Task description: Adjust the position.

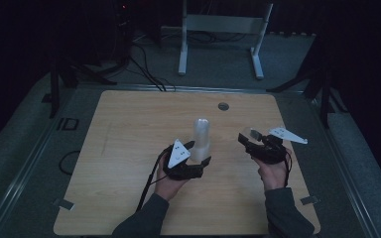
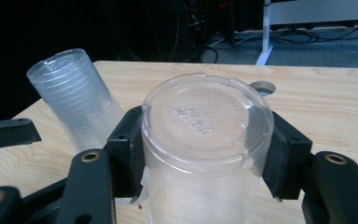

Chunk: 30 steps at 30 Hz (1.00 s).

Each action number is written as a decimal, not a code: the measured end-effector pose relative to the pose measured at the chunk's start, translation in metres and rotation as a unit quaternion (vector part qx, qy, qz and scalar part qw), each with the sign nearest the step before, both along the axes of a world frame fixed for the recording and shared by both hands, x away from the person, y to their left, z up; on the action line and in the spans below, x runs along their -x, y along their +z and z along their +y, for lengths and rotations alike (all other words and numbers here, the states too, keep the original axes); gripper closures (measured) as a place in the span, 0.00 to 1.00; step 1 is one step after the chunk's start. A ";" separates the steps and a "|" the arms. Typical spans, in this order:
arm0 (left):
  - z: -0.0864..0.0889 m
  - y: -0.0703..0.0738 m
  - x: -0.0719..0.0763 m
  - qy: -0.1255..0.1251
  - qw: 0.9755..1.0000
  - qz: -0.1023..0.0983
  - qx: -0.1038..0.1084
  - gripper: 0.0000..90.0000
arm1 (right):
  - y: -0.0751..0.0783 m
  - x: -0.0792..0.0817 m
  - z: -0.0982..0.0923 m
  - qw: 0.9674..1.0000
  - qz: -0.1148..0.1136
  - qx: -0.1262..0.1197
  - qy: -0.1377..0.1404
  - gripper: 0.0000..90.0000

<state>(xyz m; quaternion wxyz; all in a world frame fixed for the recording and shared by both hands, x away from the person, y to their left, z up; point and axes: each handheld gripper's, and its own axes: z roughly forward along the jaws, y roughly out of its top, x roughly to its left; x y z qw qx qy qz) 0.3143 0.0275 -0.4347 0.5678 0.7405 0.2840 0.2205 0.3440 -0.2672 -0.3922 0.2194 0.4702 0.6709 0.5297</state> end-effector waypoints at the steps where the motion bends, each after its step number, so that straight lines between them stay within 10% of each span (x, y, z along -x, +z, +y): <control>1: -0.001 0.001 0.001 -0.003 1.000 -0.002 -0.002 0.26 | -0.001 0.001 0.000 1.000 0.001 -0.002 -0.001 0.45; 30: -0.051 0.012 -0.010 -0.061 0.998 0.007 -0.032 0.25 | -0.020 0.009 -0.011 0.998 0.024 -0.054 -0.024 0.46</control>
